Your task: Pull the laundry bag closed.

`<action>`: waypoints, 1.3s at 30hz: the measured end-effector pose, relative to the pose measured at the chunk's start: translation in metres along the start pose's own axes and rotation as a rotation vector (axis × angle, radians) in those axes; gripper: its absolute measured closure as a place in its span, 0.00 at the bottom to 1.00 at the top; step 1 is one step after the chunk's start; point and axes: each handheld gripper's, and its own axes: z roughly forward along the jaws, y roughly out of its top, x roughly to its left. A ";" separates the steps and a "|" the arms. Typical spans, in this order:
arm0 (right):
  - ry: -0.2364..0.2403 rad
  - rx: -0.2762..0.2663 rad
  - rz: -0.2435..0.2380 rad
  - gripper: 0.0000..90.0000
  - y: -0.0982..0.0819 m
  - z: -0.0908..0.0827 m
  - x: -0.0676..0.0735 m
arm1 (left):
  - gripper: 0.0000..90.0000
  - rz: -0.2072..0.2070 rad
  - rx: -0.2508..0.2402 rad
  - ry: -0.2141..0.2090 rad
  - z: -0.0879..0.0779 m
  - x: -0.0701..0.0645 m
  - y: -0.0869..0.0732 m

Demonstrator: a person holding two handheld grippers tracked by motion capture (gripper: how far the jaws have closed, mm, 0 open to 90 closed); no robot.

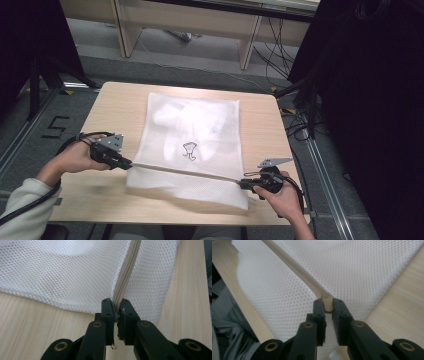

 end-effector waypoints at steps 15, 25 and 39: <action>-0.007 0.027 -0.012 0.91 -0.001 0.001 -0.003 | 0.92 0.011 -0.003 0.000 0.002 -0.001 0.001; -0.025 0.050 -0.025 0.91 -0.001 0.006 -0.001 | 0.91 0.014 0.025 0.000 0.009 -0.002 -0.001; -0.023 -0.011 -0.016 0.78 -0.003 0.014 0.000 | 0.82 -0.017 0.035 0.001 0.016 -0.003 -0.005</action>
